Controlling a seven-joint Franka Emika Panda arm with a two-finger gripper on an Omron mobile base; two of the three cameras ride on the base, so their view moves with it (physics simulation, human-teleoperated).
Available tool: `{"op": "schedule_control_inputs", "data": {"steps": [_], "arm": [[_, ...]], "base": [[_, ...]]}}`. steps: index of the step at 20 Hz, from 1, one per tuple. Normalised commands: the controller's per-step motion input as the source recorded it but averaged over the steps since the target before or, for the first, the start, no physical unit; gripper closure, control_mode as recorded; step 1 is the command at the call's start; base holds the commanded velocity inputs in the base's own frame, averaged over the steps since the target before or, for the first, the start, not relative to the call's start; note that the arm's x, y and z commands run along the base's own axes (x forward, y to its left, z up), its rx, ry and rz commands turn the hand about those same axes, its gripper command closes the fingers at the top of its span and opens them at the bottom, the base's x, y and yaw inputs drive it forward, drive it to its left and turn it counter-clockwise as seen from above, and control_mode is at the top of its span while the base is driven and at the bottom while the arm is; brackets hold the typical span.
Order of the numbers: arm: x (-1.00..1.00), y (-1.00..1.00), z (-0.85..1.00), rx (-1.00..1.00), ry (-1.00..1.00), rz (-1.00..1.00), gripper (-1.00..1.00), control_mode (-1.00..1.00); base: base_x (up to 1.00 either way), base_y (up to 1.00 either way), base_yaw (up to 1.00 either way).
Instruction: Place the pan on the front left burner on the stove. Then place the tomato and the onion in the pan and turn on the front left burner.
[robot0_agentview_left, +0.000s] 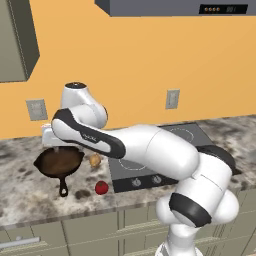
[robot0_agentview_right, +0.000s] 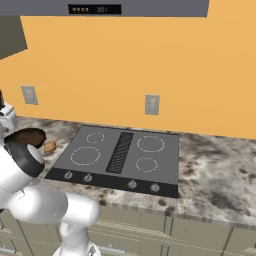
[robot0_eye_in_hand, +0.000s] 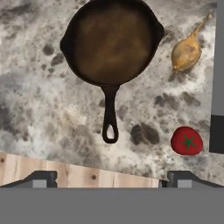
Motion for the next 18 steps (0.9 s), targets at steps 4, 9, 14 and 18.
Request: {"op": "schedule_control_inputs", "data": {"steps": [4, 9, 14, 18], "arm": [[0.0, 0.0, -0.57, 0.0, -0.09, 0.0, -1.0, -1.0], [0.0, 0.0, -0.48, 0.0, -0.04, 0.0, -1.0, -1.0], [0.0, 0.0, -0.16, 0.06, -0.01, 0.01, -1.0, -1.0], [0.0, 0.0, -0.02, 0.12, 0.0, 0.03, -1.0, -1.0]], "base": [[0.0, 0.0, 0.0], [0.0, 0.0, 0.0], [0.0, 0.0, 0.0], [0.0, 0.0, 0.0]]}}
